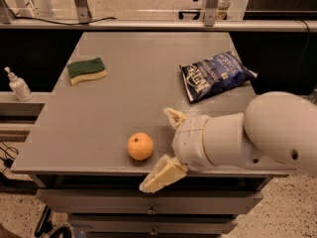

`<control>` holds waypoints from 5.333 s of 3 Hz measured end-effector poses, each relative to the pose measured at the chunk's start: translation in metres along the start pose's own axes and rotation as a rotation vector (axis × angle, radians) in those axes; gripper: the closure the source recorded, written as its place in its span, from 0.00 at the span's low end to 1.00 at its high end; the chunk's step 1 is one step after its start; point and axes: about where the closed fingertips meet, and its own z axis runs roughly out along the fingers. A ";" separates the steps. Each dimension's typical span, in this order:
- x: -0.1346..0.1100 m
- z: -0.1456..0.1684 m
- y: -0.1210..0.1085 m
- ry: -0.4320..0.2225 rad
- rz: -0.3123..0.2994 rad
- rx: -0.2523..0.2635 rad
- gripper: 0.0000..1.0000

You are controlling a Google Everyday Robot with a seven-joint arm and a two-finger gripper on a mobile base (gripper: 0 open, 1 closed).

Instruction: Move orange near sponge

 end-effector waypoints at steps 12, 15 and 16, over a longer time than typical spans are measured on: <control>-0.012 0.027 -0.012 -0.019 0.175 -0.010 0.65; -0.061 -0.021 -0.043 -0.076 0.090 0.087 1.00; -0.065 -0.014 -0.046 -0.085 0.083 0.086 1.00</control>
Offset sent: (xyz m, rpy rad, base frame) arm 0.0249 0.0159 -0.0104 0.0182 0.0392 -0.0651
